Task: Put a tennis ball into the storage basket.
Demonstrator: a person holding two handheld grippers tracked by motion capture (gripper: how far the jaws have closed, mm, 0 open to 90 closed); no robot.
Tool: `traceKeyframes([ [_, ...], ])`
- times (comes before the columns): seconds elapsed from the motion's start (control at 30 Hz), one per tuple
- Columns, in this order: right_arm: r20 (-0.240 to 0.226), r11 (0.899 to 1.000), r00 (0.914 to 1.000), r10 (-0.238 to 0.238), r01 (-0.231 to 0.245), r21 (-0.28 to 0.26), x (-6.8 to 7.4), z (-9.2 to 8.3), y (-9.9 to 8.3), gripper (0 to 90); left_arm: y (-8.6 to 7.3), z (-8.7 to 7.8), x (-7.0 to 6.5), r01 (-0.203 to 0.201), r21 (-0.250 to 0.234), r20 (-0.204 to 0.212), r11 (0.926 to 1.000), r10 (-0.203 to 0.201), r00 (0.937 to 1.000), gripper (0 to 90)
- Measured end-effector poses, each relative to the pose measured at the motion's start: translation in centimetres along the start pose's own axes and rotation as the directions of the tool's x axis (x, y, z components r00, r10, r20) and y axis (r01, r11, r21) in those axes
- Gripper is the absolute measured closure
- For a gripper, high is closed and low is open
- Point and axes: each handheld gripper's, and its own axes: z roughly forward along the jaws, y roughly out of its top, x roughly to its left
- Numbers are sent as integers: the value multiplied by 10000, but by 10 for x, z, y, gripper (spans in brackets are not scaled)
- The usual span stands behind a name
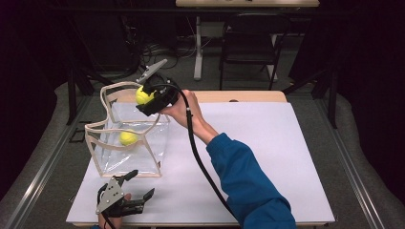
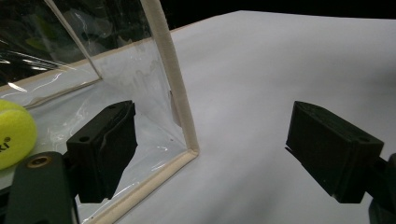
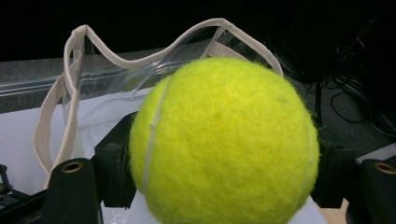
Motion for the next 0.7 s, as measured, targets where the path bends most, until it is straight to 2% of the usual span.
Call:
traceKeyframes([
  [0.7, -202, 9986, 9997, -122, 133, 514, 4, 16, 2, 258, 0, 0, 0, -3, 5, 8, 10000, 3, 10000, 159],
])
